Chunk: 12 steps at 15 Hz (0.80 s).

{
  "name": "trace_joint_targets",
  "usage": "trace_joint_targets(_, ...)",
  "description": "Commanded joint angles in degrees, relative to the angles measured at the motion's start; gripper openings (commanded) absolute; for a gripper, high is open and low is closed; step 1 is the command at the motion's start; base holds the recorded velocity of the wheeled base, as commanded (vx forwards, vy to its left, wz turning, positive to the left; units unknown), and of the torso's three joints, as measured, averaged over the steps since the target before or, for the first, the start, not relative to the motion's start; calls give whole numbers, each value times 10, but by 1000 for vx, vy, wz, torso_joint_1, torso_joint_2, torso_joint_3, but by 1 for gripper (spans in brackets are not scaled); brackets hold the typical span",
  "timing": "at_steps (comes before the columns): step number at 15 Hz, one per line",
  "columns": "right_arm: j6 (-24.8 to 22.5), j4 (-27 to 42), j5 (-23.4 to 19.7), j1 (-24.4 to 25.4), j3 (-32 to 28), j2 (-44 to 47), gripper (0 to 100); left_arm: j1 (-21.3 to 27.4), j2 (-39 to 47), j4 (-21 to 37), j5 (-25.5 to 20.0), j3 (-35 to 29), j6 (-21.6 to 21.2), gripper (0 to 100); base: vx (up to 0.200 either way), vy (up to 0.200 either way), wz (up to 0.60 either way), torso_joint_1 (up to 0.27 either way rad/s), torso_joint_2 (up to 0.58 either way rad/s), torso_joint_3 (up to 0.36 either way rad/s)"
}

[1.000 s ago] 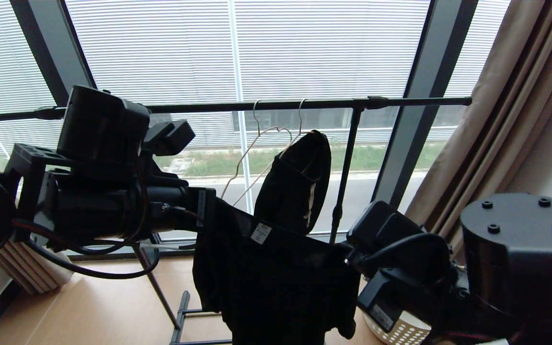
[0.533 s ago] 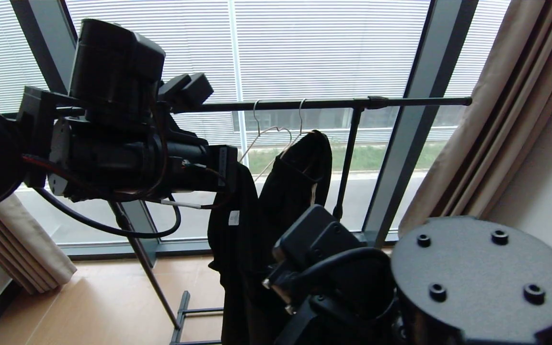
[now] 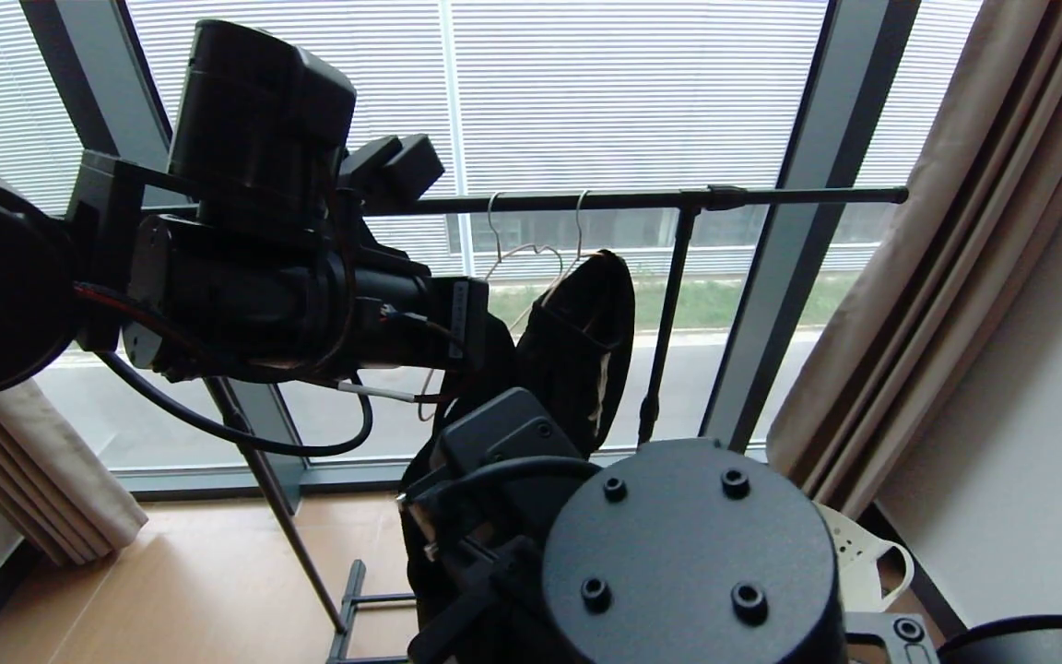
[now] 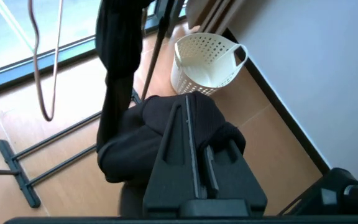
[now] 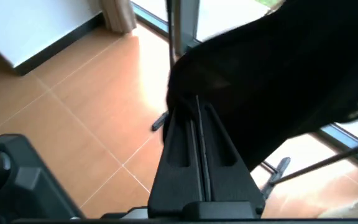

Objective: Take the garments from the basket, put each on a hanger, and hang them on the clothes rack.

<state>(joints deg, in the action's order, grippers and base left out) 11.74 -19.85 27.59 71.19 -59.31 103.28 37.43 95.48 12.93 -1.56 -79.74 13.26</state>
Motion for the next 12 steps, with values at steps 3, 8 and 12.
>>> trace_joint_targets(3,-37,2,0,-56,96,-98,0,-16,-12,2,0,18,-12,0,0,0,0,0,0,0)
trace_joint_targets(8,-90,0,-1,-193,109,-119,0,-46,-79,99,-1,36,-71,0,0,0,0,0,0,0)
trace_joint_targets(12,-95,1,-3,-229,-49,3,0,-10,-118,177,0,63,-70,0,0,0,0,0,0,0)
